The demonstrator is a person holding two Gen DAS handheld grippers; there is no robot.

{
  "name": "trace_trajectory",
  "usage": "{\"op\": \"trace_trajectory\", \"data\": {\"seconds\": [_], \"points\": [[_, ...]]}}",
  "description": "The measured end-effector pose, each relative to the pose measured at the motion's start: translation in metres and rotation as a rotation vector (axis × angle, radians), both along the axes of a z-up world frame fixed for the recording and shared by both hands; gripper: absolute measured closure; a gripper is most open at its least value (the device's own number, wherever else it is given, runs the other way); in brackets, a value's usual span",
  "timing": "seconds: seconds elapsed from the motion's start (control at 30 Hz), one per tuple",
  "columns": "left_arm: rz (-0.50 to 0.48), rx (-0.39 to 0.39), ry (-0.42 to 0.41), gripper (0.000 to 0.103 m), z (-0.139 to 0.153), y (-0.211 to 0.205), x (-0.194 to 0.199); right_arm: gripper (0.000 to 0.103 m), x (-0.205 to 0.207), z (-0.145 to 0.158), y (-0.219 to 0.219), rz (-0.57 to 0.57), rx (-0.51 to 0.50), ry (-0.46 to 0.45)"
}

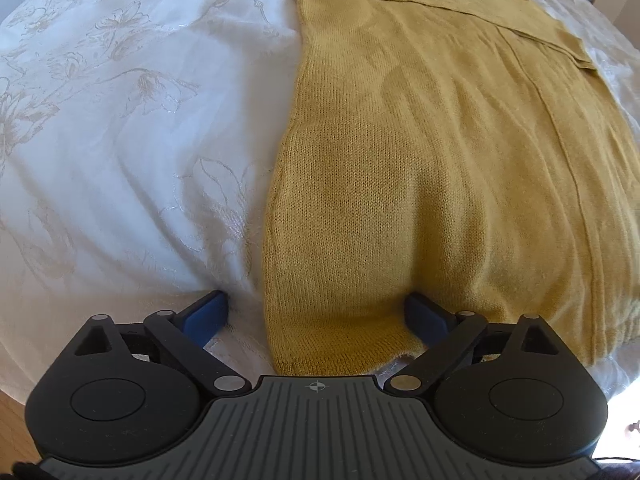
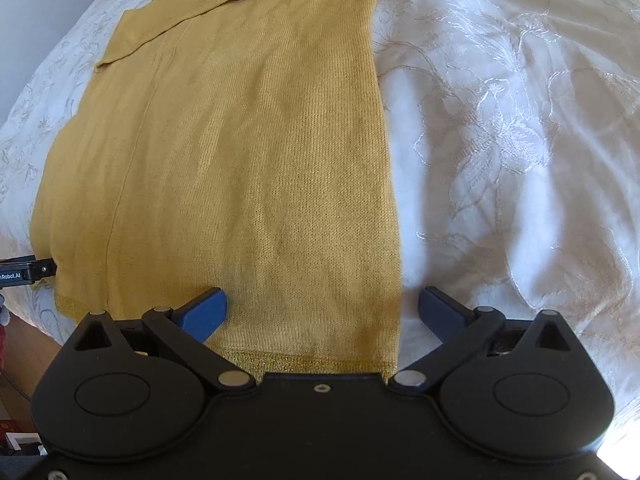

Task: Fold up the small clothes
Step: 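Close both tools on the ribbed sweater hem, then lift the hem with both tools, fold it onto the collar, open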

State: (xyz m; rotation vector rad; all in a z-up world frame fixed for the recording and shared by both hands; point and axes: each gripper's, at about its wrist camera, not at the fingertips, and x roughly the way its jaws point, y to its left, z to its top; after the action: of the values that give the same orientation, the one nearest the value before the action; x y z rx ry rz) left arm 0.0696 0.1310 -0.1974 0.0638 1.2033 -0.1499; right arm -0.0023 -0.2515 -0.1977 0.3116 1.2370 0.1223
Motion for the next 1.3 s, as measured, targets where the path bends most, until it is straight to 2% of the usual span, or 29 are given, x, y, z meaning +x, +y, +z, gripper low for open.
{"op": "trace_trajectory", "data": {"seconds": [0.07, 0.13, 0.17, 0.2, 0.23, 0.3, 0.43, 0.57, 0.77, 0.9, 1.03, 1.1, 1.3], "points": [[0.002, -0.005, -0.008, 0.024, 0.004, 0.000, -0.003, 0.013, 0.000, 0.002, 0.000, 0.021, 0.028, 0.012], [0.012, -0.008, -0.018, 0.049, 0.010, 0.003, -0.007, 0.044, -0.002, 0.005, -0.003, 0.029, 0.053, 0.013], [0.019, -0.016, -0.019, 0.056, 0.012, 0.004, -0.008, 0.052, -0.003, 0.006, -0.005, 0.036, 0.074, 0.019], [0.024, -0.037, -0.013, 0.072, 0.015, 0.007, -0.009, 0.075, -0.003, 0.006, -0.008, 0.043, 0.106, 0.030], [0.030, -0.062, -0.004, 0.088, 0.017, 0.009, -0.009, 0.086, -0.002, 0.005, -0.011, 0.047, 0.147, 0.046], [0.046, -0.112, 0.008, 0.095, 0.023, 0.013, -0.008, 0.088, -0.002, 0.009, -0.014, 0.055, 0.192, 0.047], [0.076, -0.154, -0.023, 0.096, 0.050, 0.016, -0.003, 0.089, 0.003, 0.030, -0.022, 0.089, 0.240, 0.003], [0.177, -0.232, -0.084, 0.096, 0.084, 0.018, 0.008, 0.089, 0.014, 0.057, -0.042, 0.072, 0.313, -0.069], [0.239, -0.265, -0.200, 0.096, 0.129, 0.002, 0.048, 0.089, 0.048, 0.085, -0.073, 0.031, 0.381, -0.174], [0.271, -0.288, -0.285, 0.096, 0.150, -0.009, 0.080, 0.089, 0.089, 0.095, -0.077, 0.018, 0.404, -0.230], [0.282, -0.317, -0.337, 0.096, 0.160, -0.014, 0.110, 0.089, 0.122, 0.105, -0.084, 0.004, 0.399, -0.276], [0.257, -0.302, -0.366, 0.096, 0.164, -0.020, 0.128, 0.089, 0.138, 0.109, -0.086, -0.001, 0.383, -0.300], [0.208, -0.308, -0.361, 0.096, 0.158, -0.023, 0.172, 0.089, 0.180, 0.112, -0.086, -0.046, 0.318, -0.331]]}}
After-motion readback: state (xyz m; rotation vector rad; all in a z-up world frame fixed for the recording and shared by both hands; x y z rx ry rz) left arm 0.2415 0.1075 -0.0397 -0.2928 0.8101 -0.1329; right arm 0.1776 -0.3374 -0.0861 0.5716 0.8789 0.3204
